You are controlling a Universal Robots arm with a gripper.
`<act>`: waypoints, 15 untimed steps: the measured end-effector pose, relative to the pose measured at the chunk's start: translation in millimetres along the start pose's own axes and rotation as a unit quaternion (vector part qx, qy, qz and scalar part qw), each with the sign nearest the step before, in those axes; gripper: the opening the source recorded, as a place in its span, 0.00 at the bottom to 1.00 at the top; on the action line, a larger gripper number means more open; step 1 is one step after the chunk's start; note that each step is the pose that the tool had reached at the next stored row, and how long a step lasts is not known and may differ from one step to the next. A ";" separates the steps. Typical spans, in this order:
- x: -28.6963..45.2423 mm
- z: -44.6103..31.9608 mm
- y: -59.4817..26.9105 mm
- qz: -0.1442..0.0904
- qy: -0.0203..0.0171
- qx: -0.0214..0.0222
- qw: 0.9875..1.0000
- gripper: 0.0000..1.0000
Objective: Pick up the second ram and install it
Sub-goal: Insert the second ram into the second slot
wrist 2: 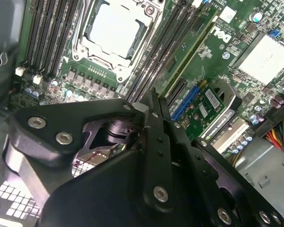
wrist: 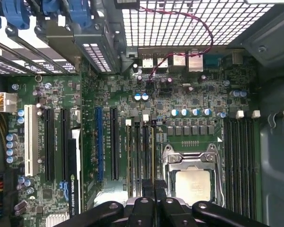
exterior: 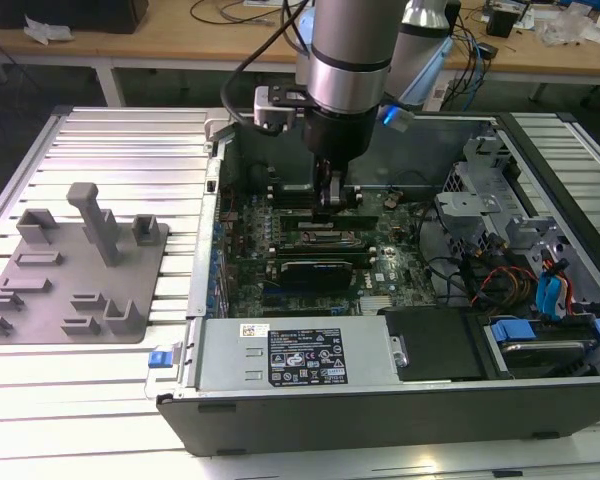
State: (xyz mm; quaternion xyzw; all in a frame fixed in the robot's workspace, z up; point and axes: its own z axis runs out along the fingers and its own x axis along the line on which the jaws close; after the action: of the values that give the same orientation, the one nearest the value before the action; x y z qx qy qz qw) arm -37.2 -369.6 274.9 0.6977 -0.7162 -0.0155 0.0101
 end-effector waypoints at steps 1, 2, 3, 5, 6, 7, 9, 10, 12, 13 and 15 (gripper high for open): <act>0.1 1.3 0.2 0.000 0.000 0.000 1.000 0.09; 0.1 3.1 0.3 0.000 0.000 0.000 1.000 0.09; 0.1 6.0 0.2 0.000 0.000 0.000 1.000 0.09; 0.1 12.2 0.1 0.000 0.000 0.000 1.000 0.09; 0.8 13.6 0.4 0.000 0.000 0.000 1.000 0.09; 1.9 14.5 0.8 -0.001 0.000 0.000 1.000 0.09; 2.5 15.8 0.8 -0.001 0.000 0.000 1.000 0.09; 2.7 17.7 0.7 -0.002 0.000 0.000 1.000 0.09; 2.8 22.5 0.6 -0.006 0.000 0.000 1.000 0.09; 2.9 26.5 0.5 -0.006 0.000 0.000 1.000 0.09; 2.9 28.9 0.5 -0.004 0.000 0.000 1.000 0.09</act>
State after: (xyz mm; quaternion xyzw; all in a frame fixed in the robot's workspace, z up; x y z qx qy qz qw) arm -38.8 -372.2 246.0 0.7004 -0.7135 -0.0154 0.0102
